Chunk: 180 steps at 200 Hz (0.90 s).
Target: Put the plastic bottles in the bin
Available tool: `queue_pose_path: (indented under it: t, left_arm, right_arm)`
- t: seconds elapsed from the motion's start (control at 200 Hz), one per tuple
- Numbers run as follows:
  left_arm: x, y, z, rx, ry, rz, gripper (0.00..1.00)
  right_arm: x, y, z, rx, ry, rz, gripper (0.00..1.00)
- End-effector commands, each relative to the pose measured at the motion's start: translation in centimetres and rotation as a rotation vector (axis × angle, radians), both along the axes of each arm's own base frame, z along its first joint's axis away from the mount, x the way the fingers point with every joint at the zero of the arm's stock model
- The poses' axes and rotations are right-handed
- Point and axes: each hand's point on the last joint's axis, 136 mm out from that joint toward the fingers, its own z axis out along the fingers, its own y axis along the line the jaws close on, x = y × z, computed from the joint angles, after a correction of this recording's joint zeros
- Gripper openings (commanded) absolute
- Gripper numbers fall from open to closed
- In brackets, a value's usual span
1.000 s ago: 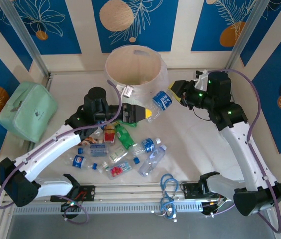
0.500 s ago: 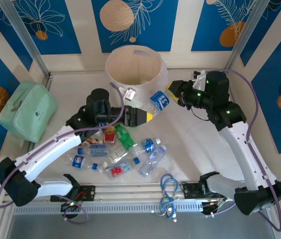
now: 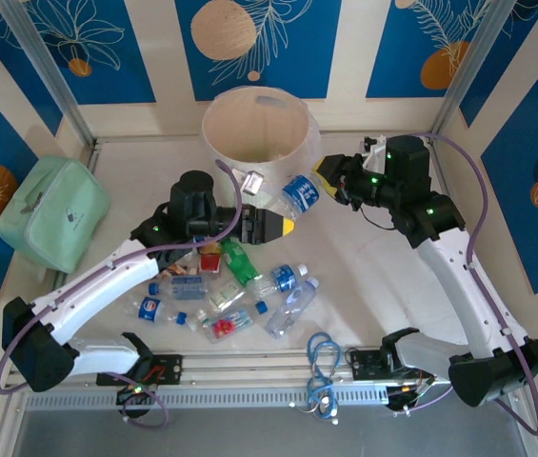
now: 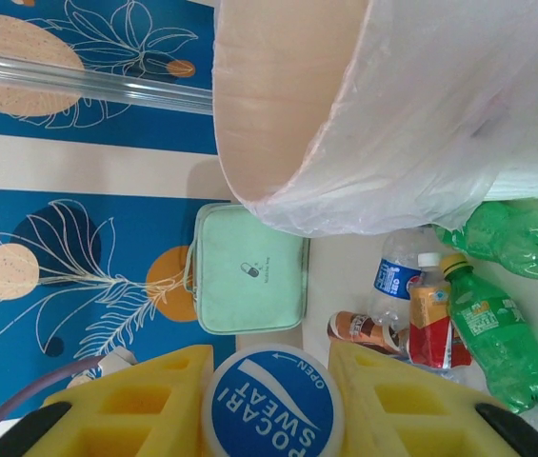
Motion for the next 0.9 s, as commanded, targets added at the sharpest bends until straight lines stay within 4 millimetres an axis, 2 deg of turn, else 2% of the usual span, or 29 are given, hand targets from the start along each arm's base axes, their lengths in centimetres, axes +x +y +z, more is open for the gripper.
queue_pose_path:
  t: [0.0,0.115,0.27,0.385,0.46,0.55,0.645,0.795,0.895]
  left_arm:
    - [-0.5,-0.1,0.2,-0.006,-0.03,-0.016,0.76]
    - [-0.6,-0.1,0.3,-0.007,-0.038,-0.017,0.69]
    - [-0.3,0.2,0.4,-0.002,-0.057,0.003,0.66]
    - [-0.1,0.4,0.6,0.003,-0.076,0.027,0.64]
    - [0.1,0.6,0.7,0.007,-0.085,0.039,0.62]
    - [0.2,0.6,0.8,0.006,-0.091,0.046,0.62]
    - [0.3,0.7,1.0,0.007,-0.096,0.054,0.61]
    - [0.6,1.4,2.3,0.02,-0.147,0.095,0.6]
    - [1.8,2.7,3.8,0.048,-0.203,0.18,0.62]
  right_arm:
    - [-0.1,0.1,0.3,0.003,0.003,-0.006,0.33]
    - [-0.1,0.1,0.2,0.002,0.006,-0.005,0.33]
    - [-0.1,0.0,-0.1,-0.005,0.012,-0.007,0.34]
    - [-0.2,-0.1,-0.3,-0.01,0.02,-0.008,0.39]
    - [-0.3,-0.2,-0.4,-0.016,0.025,-0.012,0.47]
    - [-0.4,-0.4,-0.6,-0.033,0.031,-0.019,0.68]
    - [-0.7,-1.2,-1.0,-0.068,0.037,-0.046,0.8]
    - [-1.5,-3.3,-2.6,-0.149,0.08,-0.105,0.85]
    - [-2.3,-4.8,-4.3,-0.181,0.125,-0.129,0.86]
